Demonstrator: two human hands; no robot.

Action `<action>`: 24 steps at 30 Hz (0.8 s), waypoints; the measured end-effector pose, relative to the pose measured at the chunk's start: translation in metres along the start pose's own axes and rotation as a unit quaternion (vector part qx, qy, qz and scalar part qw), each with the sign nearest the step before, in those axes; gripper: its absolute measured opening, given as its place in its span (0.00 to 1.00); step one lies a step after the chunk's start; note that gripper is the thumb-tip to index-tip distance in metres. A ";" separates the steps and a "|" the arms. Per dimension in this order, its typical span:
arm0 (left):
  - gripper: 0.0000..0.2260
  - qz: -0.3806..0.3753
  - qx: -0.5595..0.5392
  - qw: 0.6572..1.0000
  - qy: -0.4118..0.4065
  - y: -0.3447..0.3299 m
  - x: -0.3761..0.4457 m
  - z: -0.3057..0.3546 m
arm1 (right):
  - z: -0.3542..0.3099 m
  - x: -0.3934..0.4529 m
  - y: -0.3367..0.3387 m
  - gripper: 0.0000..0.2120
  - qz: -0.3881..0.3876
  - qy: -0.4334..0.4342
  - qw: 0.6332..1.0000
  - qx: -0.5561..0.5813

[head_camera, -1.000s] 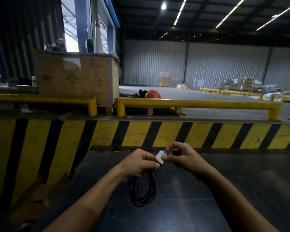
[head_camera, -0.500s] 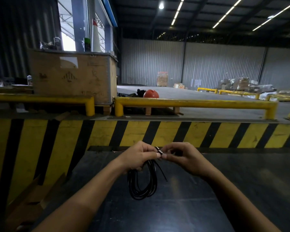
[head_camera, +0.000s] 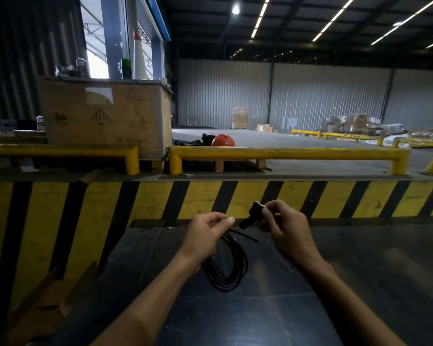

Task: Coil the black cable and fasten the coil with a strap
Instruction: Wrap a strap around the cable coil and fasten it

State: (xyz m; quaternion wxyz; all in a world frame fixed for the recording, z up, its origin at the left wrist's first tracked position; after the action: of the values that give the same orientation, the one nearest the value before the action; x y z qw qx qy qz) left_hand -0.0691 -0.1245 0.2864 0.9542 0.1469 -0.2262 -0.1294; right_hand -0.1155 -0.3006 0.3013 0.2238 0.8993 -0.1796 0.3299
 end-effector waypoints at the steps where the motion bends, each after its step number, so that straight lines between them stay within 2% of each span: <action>1: 0.05 0.019 -0.017 1.000 0.006 0.000 -0.002 -0.002 | 0.000 0.001 0.001 0.03 0.001 0.019 0.999 -0.034; 4: 0.04 0.063 -0.081 0.994 0.024 -0.002 -0.005 -0.004 | -0.001 0.000 -0.002 0.03 -0.037 0.062 0.992 -0.106; 7: 0.04 0.090 -0.114 0.989 0.026 -0.006 -0.006 -0.001 | -0.004 -0.006 -0.012 0.03 -0.089 0.060 0.989 -0.104; 11: 0.05 0.136 -0.144 0.980 0.028 -0.008 -0.005 -0.001 | -0.011 -0.013 -0.016 0.04 -0.163 -0.024 0.986 0.024; 14: 0.07 0.151 -0.144 0.978 0.023 -0.010 -0.005 -0.001 | -0.018 -0.013 -0.010 0.06 -0.196 -0.110 0.962 0.158; 18: 0.09 0.158 -0.141 0.977 0.003 -0.015 -0.005 -0.001 | -0.017 -0.013 -0.009 0.08 -0.177 -0.174 0.945 0.215; 24: 0.09 0.183 -0.128 0.975 0.012 -0.021 -0.005 -0.003 | -0.017 -0.012 -0.004 0.09 -0.166 -0.188 0.943 0.218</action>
State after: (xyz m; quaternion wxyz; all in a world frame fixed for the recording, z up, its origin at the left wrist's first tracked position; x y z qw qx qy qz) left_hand -0.0756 -0.1415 0.2751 0.9753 -0.0191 -0.2192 0.0211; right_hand -0.1309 -0.2864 0.3037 0.0358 0.9888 0.0094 0.1447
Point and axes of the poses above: each hand's wrist, its own x-axis towards the middle knuckle, its own y-axis out of the back of the hand, z = x × y, the point moved 2 cm from there along x, towards the middle knuckle, and after that the axes turned 15 degrees about x, right-handed, at the moved point
